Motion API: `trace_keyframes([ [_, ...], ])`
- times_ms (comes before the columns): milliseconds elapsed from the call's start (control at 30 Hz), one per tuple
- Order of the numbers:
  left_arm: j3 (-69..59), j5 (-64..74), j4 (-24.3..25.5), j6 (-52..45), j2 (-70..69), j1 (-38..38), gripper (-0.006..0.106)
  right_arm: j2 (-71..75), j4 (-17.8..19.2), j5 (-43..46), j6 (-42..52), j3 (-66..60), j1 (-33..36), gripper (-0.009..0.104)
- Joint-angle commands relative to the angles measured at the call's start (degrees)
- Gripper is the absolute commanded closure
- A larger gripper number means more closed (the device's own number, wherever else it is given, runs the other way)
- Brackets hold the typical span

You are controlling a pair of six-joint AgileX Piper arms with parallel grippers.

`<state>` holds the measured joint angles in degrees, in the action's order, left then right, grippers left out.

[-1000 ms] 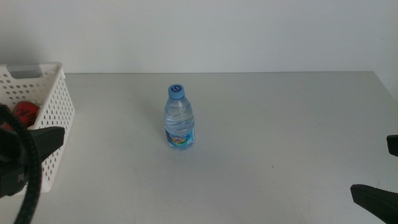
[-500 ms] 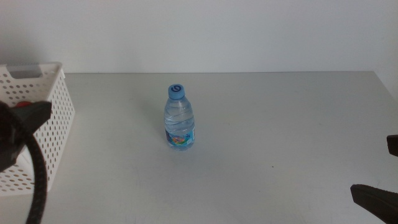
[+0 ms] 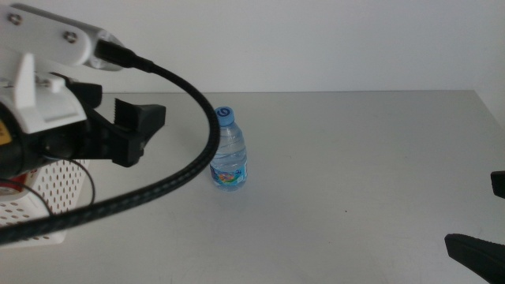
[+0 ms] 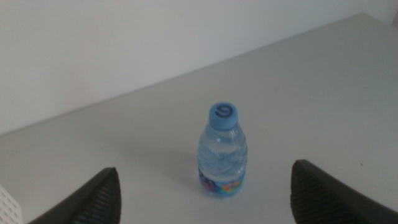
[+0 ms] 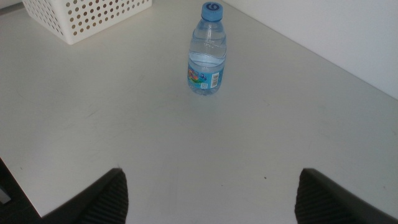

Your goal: Use arms to grab the bottles and put them into the dustbin to the left of the table.

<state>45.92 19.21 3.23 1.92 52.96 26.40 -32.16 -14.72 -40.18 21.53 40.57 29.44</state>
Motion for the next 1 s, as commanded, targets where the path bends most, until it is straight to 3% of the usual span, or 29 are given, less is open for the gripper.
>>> trace_keyframes([
  [0, 1.5, -3.9, -3.2, 0.6, 2.9, 0.4, 0.007, 0.0, -0.2, 3.7, 0.8, 1.6, 0.3, 0.025],
  [200, -1.3, -8.1, -3.2, -0.1, 5.9, 2.0, 0.007, 0.0, -0.2, 3.7, 0.8, 1.6, 0.3, 0.025],
  [467, -22.6, -49.0, -2.9, 0.5, 7.8, 3.2, 0.007, 0.0, -0.2, 3.7, 0.8, 1.6, 0.3, 0.025],
  [600, -27.9, -61.7, -2.5, 3.1, 10.4, 3.2, 0.007, 0.0, -0.2, 3.7, 0.8, 1.6, 0.3, 0.025],
  [967, -29.1, -67.2, -2.5, 2.8, 18.3, 3.2, 0.007, 0.0, -0.2, 3.7, 0.8, 1.6, 0.3, 0.025],
])
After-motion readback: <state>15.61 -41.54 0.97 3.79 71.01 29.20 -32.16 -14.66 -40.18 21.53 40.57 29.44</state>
